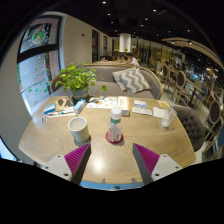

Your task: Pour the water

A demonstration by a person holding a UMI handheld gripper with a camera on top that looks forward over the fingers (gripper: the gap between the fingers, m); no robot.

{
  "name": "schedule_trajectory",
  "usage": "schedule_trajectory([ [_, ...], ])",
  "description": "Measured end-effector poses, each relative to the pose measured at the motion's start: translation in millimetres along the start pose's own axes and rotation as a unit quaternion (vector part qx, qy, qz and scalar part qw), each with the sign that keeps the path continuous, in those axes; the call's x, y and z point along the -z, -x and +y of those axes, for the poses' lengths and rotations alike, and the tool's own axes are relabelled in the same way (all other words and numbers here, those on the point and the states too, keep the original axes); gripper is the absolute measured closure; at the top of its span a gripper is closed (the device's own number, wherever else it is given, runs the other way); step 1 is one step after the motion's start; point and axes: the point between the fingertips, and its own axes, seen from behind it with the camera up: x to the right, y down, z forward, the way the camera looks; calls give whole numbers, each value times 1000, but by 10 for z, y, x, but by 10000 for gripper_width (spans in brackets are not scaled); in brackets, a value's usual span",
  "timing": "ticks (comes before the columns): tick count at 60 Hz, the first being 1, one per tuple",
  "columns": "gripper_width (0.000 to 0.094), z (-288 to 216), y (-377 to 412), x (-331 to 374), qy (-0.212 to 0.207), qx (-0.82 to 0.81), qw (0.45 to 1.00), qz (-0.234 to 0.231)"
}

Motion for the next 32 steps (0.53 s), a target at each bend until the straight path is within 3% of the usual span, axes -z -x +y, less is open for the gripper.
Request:
schedule_trajectory([
  [13, 82, 146, 161, 715, 7, -6, 1000, 19],
  [32, 79, 144, 225, 997, -12, 26, 999, 43],
])
